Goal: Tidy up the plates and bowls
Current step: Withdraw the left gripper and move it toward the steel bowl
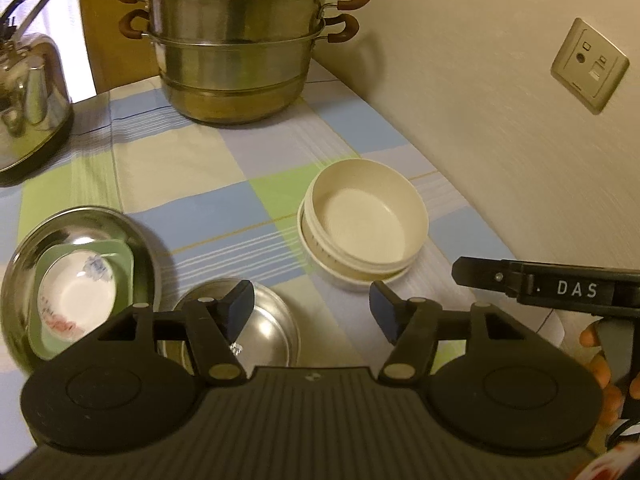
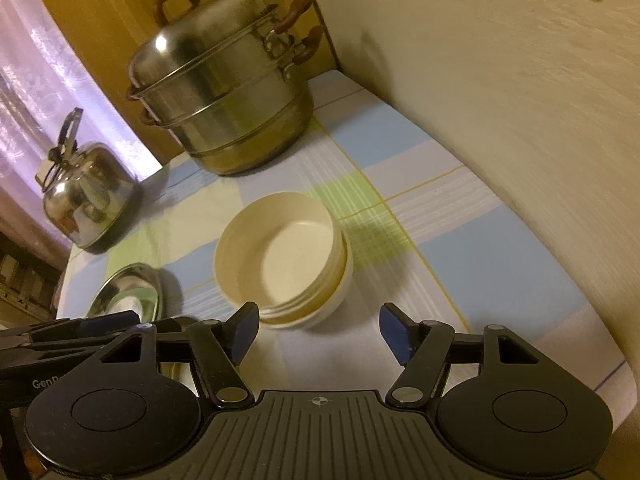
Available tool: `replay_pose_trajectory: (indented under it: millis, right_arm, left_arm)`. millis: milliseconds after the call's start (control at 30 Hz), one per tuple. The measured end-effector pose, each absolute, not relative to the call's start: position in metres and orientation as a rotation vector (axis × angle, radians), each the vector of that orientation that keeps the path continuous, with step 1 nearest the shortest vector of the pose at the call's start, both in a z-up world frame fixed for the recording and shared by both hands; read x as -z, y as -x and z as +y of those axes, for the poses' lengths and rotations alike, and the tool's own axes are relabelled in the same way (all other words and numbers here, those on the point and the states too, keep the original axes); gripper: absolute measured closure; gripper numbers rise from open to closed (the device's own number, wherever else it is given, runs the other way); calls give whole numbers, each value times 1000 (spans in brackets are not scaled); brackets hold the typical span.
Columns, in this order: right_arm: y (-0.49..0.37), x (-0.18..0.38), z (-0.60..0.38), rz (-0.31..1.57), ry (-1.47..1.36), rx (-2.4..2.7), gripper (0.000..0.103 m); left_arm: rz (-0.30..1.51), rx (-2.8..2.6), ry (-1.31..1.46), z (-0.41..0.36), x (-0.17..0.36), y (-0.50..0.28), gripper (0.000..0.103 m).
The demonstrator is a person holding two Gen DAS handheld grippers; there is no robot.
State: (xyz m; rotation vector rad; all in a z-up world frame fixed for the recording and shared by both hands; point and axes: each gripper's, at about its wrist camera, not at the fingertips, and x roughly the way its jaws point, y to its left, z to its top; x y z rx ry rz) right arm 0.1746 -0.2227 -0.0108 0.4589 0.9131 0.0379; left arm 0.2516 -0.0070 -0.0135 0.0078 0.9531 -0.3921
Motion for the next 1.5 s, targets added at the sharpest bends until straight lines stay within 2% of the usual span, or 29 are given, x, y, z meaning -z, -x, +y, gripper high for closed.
replay_pose_trajectory:
  millis: [100,800,1500]
  right_arm:
    - [-162,8,-219,913,-465,-49,34]
    - [-98,11,-188,989,-436,-142,32]
    - [-84,35,-150,1087,-335,-242,32]
  left_arm:
    - [949,384,-8,0,10,-238,38]
    - [1000,256,48,46,19,-158,38]
    - [1053,175,66,62,34,-130,38]
